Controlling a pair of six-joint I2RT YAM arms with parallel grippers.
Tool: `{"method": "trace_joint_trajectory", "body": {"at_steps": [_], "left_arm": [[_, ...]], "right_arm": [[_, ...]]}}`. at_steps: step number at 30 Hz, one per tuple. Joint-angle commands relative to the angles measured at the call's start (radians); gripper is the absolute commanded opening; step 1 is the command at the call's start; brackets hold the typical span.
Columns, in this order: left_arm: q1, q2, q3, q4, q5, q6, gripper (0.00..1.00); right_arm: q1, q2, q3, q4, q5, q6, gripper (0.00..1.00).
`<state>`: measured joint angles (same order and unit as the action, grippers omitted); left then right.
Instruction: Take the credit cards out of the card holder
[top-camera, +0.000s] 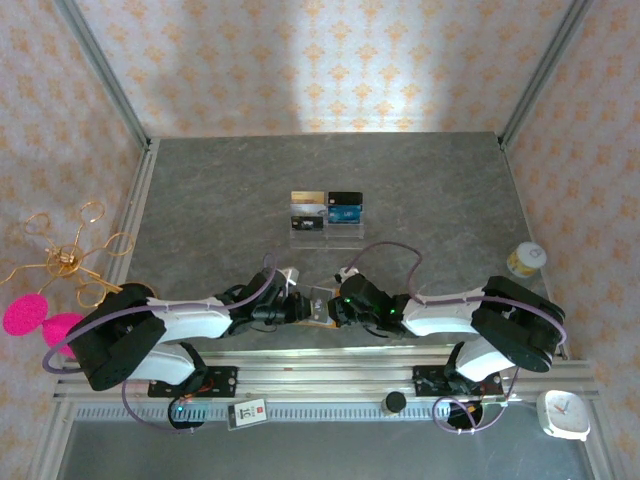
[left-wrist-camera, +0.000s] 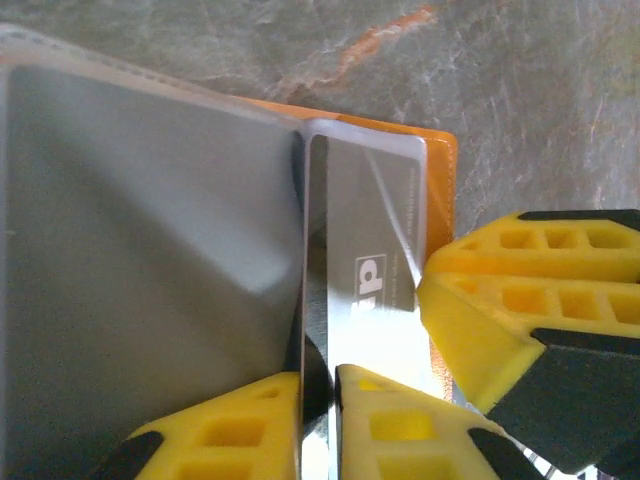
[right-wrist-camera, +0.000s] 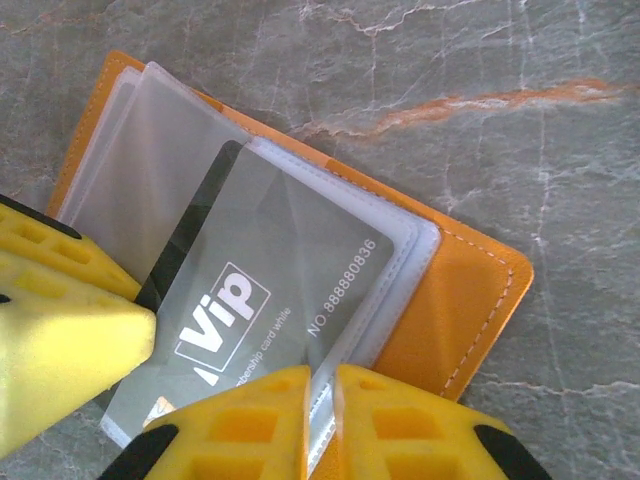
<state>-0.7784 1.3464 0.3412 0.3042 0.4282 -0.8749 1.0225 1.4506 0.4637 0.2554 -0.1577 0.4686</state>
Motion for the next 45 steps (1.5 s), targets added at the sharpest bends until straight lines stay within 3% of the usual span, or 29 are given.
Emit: {"method": "trace_joint_trajectory", "body": {"at_steps": [1, 11, 15, 22, 26, 33, 42, 45], "left_arm": [[-0.006, -0.009, -0.027, -0.043, -0.038, -0.012, 0.15], [-0.007, -0.063, -0.059, -0.001, -0.044, -0.051, 0.14], [-0.006, -0.074, -0.071, 0.04, -0.034, -0.065, 0.0], [-0.006, -0.083, -0.089, 0.096, -0.011, -0.085, 0.04], [-0.005, -0.091, -0.092, 0.099, -0.011, -0.084, 0.17], [-0.005, -0.111, -0.099, 0.089, -0.021, -0.089, 0.08], [-0.005, -0.093, -0.113, 0.161, -0.003, -0.113, 0.16], [-0.005, -0.105, -0.116, 0.16, -0.009, -0.115, 0.1]], "right_arm": [[0.005, 0.007, -0.019, -0.021, 0.008, -0.001, 0.15], [0.005, 0.011, -0.023, -0.016, 0.006, 0.003, 0.14], [0.005, 0.012, -0.023, -0.017, 0.009, 0.005, 0.14], [0.004, -0.005, -0.019, -0.012, -0.003, -0.007, 0.19], [0.005, -0.006, -0.01, -0.028, 0.003, -0.015, 0.2], [0.004, 0.001, -0.007, -0.021, 0.002, -0.013, 0.19], [0.005, 0.007, -0.004, -0.023, -0.003, -0.016, 0.19], [0.004, 0.003, -0.005, -0.023, 0.001, -0.014, 0.18]]}}
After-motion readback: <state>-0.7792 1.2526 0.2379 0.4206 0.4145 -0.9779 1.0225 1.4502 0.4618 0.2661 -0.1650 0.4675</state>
